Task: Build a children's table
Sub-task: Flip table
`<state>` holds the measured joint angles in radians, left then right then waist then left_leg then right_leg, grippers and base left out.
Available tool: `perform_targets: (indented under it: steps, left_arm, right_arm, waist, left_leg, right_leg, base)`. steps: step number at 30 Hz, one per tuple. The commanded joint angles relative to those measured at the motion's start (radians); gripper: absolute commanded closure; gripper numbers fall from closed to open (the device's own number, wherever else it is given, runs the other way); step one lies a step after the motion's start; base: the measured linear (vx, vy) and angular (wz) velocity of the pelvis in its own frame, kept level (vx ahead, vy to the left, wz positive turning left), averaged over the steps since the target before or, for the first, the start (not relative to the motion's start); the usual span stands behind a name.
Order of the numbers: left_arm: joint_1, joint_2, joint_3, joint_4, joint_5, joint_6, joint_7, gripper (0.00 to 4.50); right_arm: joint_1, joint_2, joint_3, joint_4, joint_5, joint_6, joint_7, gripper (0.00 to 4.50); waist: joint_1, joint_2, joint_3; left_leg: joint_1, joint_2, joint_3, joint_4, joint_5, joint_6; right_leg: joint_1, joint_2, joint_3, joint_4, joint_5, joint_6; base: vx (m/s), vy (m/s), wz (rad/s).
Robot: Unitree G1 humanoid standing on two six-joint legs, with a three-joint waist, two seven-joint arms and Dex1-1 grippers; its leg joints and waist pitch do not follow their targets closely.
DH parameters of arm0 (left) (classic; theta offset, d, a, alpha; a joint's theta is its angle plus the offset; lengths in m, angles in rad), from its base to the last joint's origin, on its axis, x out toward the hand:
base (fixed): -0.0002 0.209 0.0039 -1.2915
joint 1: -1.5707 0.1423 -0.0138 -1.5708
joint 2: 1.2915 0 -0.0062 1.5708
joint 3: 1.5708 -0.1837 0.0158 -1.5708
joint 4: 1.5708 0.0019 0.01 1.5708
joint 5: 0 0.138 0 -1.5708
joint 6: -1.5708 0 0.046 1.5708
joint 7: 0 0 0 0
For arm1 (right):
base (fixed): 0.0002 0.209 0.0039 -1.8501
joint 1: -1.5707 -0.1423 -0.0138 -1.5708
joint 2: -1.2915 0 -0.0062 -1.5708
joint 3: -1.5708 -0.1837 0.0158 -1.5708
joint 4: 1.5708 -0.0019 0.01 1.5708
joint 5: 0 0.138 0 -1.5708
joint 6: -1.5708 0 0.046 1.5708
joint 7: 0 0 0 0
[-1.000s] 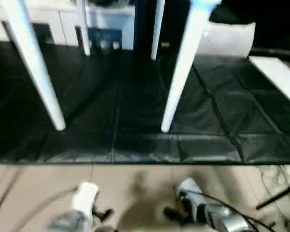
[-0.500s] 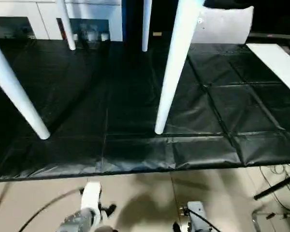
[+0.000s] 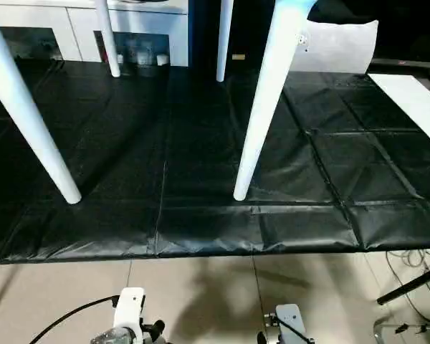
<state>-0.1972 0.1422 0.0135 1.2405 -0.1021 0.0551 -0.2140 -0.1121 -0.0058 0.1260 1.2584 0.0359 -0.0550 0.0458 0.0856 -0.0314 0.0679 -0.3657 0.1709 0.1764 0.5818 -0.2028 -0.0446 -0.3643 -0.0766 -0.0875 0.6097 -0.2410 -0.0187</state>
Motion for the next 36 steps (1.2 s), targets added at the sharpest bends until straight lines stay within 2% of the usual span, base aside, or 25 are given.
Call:
perform_targets:
  steps: [1, 4, 7, 19, 36]
  left_arm:
    - [0.013, -0.009, 0.002, 0.020, 0.008, -0.001, -0.001, 0.08]
    - [0.013, -0.009, 0.002, 0.020, 0.008, -0.001, -0.001, 0.08]
    - [0.013, -0.009, 0.002, 0.020, 0.008, -0.001, -0.001, 0.08]
    - [0.013, -0.009, 0.002, 0.020, 0.008, -0.001, -0.001, 0.08]
    - [0.013, -0.009, 0.002, 0.020, 0.008, -0.001, -0.001, 0.08]
  right_arm:
    - [0.015, -0.019, -0.007, 0.033, -0.006, 0.034, 0.011, 0.00]
    - [0.015, -0.019, -0.007, 0.033, -0.006, 0.034, 0.011, 0.00]
    - [0.015, -0.019, -0.007, 0.033, -0.006, 0.034, 0.011, 0.00]
    - [0.015, -0.019, -0.007, 0.033, -0.006, 0.034, 0.011, 0.00]
    - [0.015, -0.019, -0.007, 0.033, -0.006, 0.034, 0.011, 0.00]
  waist:
    - [-0.004, 0.017, -0.027]
    - [-0.002, 0.014, -0.028]
    - [-0.002, 0.014, -0.027]
    - [-0.003, 0.016, -0.024]
    - [-0.004, 0.016, -0.022]
  left_leg:
    - [0.011, 0.092, -0.034, -0.095, -0.270, 0.019]
    - [0.011, 0.091, -0.033, -0.093, -0.272, 0.021]
    - [0.011, 0.092, -0.032, -0.093, -0.259, 0.028]
    - [0.012, 0.094, -0.033, -0.098, -0.288, 0.015]
    - [0.011, 0.094, -0.032, -0.100, -0.283, 0.018]
  right_leg:
    - [0.023, -0.111, 0.077, -0.083, -0.088, -0.212]
    - [0.023, -0.114, 0.080, -0.085, -0.112, -0.209]
    - [0.022, -0.114, 0.080, -0.087, -0.119, -0.208]
    - [0.017, -0.113, 0.081, -0.092, -0.162, -0.203]
    - [0.016, -0.114, 0.082, -0.094, -0.159, -0.203]
  base:
    - [0.000, 0.000, 0.00]
    - [0.000, 0.000, 0.00]
    - [0.000, 0.000, 0.00]
    - [0.000, 0.000, 0.00]
    - [0.000, 0.000, 0.00]
